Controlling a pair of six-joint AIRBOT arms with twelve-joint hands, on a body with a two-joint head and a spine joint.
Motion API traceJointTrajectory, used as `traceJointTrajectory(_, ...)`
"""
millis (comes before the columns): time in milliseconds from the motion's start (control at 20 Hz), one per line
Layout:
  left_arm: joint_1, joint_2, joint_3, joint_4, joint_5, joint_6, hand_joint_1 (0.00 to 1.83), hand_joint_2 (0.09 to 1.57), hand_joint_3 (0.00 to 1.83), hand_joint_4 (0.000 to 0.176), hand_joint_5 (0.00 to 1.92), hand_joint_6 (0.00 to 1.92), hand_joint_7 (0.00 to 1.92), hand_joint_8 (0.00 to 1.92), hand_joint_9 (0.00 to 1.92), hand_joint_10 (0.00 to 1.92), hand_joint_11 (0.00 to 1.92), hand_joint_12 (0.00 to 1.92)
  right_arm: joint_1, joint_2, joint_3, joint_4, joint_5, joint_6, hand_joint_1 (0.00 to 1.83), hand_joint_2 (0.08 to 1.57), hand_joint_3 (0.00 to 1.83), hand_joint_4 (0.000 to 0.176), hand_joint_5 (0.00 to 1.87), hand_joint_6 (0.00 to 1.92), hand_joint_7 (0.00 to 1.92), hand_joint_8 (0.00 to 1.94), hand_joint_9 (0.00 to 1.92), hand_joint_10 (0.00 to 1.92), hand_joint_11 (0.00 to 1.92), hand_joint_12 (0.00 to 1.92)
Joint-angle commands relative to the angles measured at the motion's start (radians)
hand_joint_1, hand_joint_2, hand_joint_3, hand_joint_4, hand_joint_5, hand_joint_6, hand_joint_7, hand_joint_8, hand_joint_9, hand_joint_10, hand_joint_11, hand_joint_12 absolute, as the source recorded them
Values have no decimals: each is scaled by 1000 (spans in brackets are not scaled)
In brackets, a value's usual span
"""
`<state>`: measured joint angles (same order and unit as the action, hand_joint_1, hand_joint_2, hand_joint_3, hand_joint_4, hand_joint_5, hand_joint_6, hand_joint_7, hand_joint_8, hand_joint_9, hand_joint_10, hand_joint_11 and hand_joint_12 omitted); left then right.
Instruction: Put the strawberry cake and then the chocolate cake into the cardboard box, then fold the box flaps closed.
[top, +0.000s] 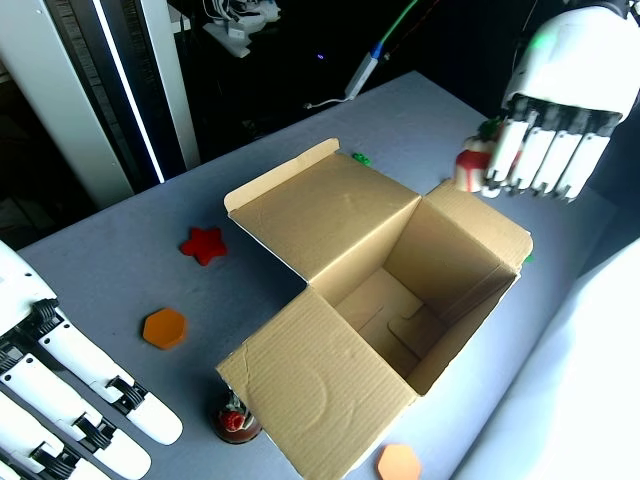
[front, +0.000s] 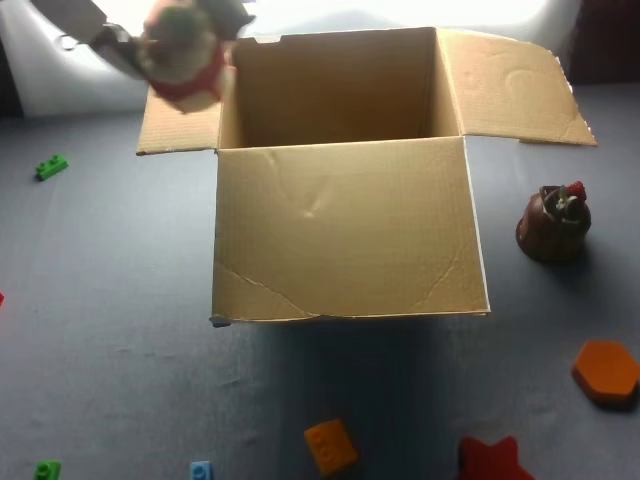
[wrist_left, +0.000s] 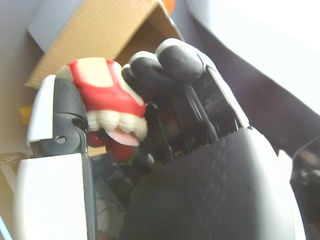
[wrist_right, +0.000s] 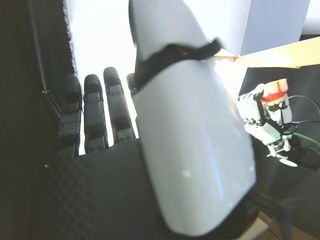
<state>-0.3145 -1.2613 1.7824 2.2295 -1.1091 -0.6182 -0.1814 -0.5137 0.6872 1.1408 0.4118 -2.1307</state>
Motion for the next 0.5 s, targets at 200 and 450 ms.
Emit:
traceJointTrajectory(200,11,-88,33,-63,39,7,1190,1235,2,0,744,1177,796,1510,724,1504,635,1792,12,13,2,-33,80,-8,1203,1007,0,0,16,0,128,0,93,0,0,404)
traceJointTrajectory(450,60,-181,94,-49,60,21,1187,1233,0,0,748,1180,801,1490,724,1491,622,1774,12,13,2,-33,80,-8,1247,1002,0,0,11,0,126,0,110,5,0,488)
